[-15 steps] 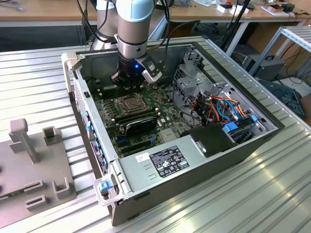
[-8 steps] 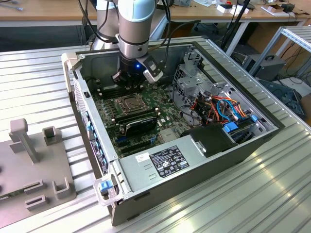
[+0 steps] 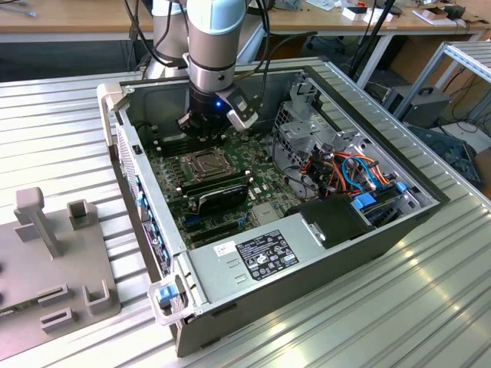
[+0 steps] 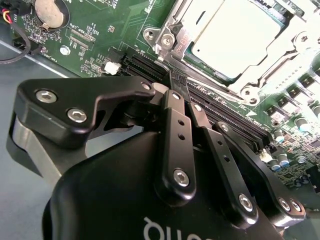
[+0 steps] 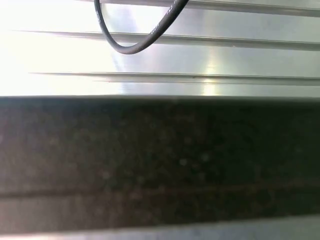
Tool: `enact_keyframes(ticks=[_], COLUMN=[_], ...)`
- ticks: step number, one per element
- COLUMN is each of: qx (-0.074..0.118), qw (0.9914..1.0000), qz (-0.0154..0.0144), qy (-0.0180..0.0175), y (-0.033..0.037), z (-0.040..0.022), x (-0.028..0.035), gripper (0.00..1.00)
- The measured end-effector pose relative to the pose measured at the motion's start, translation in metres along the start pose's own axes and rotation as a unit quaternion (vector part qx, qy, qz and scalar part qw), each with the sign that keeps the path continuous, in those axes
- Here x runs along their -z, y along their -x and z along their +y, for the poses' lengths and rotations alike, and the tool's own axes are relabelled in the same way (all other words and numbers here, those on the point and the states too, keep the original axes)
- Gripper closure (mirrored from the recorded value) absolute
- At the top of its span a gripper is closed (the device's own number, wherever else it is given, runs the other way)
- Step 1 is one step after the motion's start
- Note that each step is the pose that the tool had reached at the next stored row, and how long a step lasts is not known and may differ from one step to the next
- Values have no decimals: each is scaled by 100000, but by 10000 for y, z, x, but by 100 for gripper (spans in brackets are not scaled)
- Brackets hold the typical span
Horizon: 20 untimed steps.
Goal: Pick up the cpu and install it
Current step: 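Install the first cpu locking lever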
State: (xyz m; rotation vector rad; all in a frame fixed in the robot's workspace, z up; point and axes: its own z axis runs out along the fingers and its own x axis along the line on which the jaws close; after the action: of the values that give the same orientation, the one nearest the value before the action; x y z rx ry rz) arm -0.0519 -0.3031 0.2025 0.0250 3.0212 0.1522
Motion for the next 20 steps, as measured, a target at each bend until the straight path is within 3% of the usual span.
enact_keyframes(ticks=[12, 20], qx=[2, 41], qw=[100000, 100000], qz=[1, 5], qy=[7, -281], y=[4, 5], z=[-5, -23], x=[37, 38], gripper=[89, 89])
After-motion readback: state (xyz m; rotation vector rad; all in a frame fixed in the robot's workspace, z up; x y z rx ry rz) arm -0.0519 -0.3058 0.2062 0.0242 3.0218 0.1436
